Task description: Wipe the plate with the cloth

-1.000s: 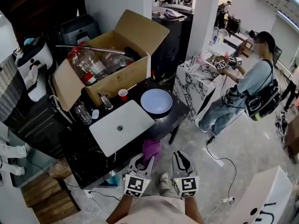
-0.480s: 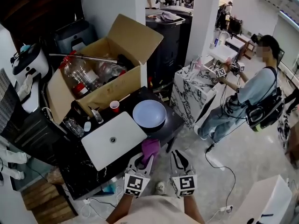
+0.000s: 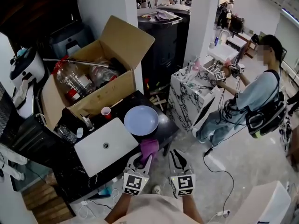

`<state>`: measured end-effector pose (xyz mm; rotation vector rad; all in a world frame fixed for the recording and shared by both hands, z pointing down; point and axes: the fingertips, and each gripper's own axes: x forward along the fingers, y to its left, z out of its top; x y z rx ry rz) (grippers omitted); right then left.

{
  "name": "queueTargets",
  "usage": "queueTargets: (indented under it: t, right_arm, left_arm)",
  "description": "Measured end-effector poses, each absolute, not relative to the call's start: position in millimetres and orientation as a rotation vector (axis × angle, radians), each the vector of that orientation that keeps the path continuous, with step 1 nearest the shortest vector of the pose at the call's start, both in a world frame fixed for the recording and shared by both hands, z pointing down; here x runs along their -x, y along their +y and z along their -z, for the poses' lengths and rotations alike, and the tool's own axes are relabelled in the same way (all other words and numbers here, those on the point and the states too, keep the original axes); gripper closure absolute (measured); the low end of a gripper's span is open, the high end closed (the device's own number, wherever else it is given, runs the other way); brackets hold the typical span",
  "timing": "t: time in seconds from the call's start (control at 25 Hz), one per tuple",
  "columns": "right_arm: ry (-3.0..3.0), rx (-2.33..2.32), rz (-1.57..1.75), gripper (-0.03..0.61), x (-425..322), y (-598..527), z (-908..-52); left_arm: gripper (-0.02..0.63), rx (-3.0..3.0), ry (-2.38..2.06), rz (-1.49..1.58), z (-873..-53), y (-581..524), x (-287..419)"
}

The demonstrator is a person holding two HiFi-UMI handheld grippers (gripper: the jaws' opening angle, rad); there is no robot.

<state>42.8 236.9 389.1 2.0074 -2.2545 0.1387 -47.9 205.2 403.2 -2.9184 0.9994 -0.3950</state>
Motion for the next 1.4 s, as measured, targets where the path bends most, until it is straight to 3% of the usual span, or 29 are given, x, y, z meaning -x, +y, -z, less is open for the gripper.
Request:
queueTargets:
  t: [0.92, 1.4]
  right_arm:
    - [-2.271, -1.976, -0.230, 0.520, -91.3, 160.8, -413.7]
    - [-2.233, -1.892, -0.280, 0.520, -69.7, 71.0, -433.0]
  left_arm:
    - [0.554, 2.877, 1.044, 0.463, -415.7, 130.6, 8.4]
    - [0.554, 2.941, 1.089, 0.492, -451.8, 43.1, 28.7]
